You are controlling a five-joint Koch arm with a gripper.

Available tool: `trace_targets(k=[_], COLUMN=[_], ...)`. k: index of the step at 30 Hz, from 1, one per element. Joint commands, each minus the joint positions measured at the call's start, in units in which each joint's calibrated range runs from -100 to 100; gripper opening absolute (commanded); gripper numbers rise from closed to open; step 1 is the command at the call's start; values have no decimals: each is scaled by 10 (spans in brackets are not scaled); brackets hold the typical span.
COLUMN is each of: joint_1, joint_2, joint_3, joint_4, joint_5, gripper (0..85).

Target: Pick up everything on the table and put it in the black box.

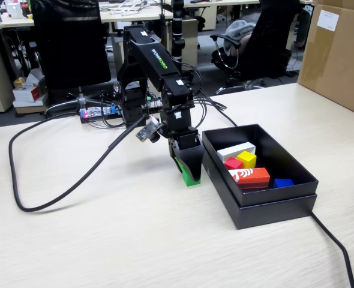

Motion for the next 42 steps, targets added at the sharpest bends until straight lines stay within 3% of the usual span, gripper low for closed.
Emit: trace_targets(k=[1, 5, 9, 13, 27, 42], joint_1=[0, -1, -2, -6, 28, 90], joint_2=[-4, -2, -1, -6, -242, -62], joint_3=[15, 18, 21, 28, 172, 366], joint_4=[15, 16, 16, 16, -173, -178], joint_5=[-6, -6, -5, -5, 4, 16], gripper=[306, 222, 197, 69, 68, 72])
